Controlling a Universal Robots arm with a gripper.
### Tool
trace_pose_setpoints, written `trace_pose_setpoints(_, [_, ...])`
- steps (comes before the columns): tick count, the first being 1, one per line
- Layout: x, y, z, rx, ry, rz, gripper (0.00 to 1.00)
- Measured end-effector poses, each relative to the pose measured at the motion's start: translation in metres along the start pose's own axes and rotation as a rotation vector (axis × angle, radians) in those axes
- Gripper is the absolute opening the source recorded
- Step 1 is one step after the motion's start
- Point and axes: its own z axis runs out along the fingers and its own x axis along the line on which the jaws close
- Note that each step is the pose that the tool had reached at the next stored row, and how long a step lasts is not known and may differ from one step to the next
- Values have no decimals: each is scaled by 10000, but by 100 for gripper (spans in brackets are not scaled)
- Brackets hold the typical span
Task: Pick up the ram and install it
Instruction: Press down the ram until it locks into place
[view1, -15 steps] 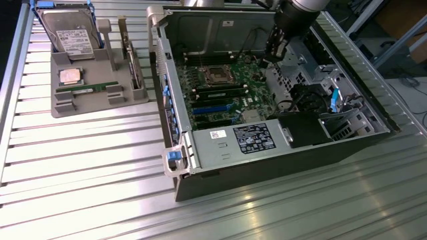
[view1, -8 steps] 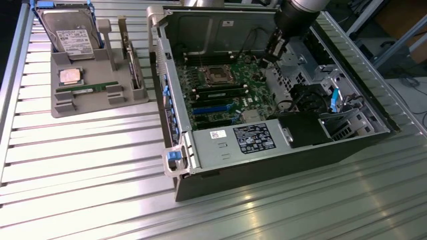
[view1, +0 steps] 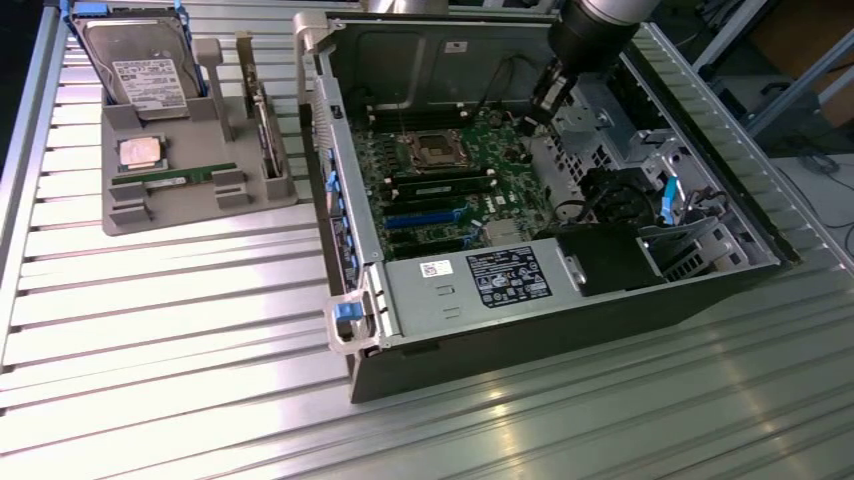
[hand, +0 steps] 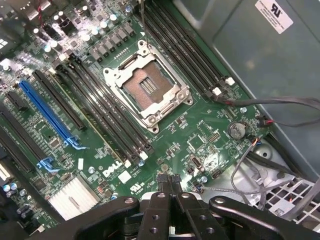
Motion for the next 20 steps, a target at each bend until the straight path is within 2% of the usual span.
trace_pose_setpoints(7, [0,0,3,20,-55,691,11])
trace_pose_setpoints(13, [0,-1,8,48,-125,1604,11])
trace_pose_setpoints(20, [0,-1,10,66,-177,2262,11])
